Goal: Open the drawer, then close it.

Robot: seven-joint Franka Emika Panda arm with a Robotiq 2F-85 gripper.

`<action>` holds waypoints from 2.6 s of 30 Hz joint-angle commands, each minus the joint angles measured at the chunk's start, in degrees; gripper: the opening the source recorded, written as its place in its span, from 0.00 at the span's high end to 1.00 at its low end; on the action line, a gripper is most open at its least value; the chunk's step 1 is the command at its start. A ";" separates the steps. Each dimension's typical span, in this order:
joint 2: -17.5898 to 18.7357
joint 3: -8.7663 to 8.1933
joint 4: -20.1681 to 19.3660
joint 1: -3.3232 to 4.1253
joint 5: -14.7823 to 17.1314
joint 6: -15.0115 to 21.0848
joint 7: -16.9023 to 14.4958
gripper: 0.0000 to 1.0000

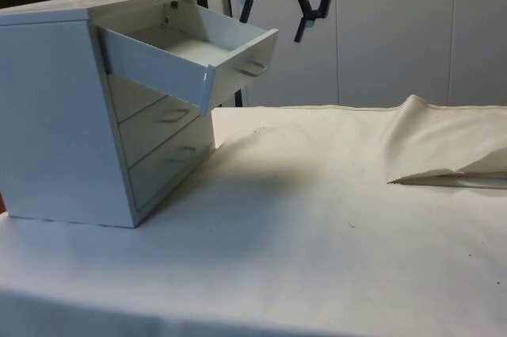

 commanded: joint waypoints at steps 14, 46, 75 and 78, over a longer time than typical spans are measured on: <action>0.11 0.69 -4.24 -1.32 -2.23 4.30 0.29 0.00; 2.52 0.52 -6.02 -3.32 -20.34 8.94 13.01 0.00; 5.56 0.80 -4.70 -3.04 -22.06 11.52 15.58 1.00; 5.90 0.80 -4.13 -2.98 -22.06 11.63 15.58 1.00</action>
